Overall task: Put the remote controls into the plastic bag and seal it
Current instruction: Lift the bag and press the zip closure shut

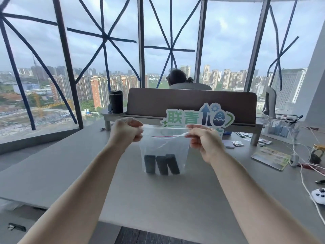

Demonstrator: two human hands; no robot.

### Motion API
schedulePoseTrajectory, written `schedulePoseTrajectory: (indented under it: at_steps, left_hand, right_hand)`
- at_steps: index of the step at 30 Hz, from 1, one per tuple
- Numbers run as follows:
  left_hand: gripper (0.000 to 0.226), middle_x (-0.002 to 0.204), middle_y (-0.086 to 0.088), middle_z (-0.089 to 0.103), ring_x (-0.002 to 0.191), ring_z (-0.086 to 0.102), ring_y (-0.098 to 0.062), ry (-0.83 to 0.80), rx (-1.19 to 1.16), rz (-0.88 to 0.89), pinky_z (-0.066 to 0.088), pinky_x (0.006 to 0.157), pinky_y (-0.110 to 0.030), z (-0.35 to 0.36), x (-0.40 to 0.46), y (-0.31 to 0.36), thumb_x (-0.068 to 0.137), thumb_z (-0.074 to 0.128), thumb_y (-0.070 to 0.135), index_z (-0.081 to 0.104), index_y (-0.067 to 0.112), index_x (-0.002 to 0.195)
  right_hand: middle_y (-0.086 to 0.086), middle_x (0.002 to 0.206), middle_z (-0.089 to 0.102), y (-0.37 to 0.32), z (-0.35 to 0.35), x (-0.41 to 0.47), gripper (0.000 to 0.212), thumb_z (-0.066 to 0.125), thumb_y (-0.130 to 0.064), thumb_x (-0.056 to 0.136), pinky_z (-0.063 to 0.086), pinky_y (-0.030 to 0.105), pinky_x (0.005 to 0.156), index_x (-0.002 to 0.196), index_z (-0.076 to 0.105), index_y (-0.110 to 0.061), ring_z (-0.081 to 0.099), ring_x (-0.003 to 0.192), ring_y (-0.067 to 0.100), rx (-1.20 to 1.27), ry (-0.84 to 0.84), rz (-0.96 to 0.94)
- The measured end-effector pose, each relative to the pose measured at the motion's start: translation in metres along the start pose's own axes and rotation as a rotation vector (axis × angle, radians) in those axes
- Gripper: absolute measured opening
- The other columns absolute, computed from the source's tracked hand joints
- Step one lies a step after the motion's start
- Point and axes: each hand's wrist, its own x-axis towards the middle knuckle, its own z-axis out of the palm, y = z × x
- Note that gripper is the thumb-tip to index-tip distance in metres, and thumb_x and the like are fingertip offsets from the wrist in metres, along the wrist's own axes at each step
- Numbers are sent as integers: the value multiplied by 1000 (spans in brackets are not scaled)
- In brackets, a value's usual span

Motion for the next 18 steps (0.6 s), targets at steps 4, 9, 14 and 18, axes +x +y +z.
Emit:
schedulePoseTrajectory:
  at_steps: [4,9,14,18]
  left_hand:
    - [8,68,-6,66,54,61,-13,-24,-114,35,54,50,-15,-5,11,42,75,73,1,70,8,74]
    - [13,84,-11,73,80,68,-20,-183,-227,-22,56,65,-13,1,3,36,74,74,3,74,7,86]
    - [23,89,-4,78,89,72,-18,-250,-72,32,52,89,-26,10,-8,12,68,79,6,77,17,88]
    - [15,85,-6,78,84,72,-19,-225,-46,34,54,86,-27,21,-12,16,72,77,7,77,13,85]
  right_hand:
    - [6,63,74,-46,7,-5,14,60,2,90,52,19,39,91,73,-2,60,38,9,31,-15,-122]
    - [6,55,72,-58,-9,-3,11,62,-1,89,54,21,38,86,71,5,63,37,12,-67,55,-140]
    - [14,69,71,-56,-28,-11,18,59,-5,92,55,23,44,79,70,-2,62,43,13,-327,89,-211]
    - [-3,108,65,-42,-28,-35,54,63,-63,81,48,27,75,119,66,-25,61,91,9,-830,-131,-246]
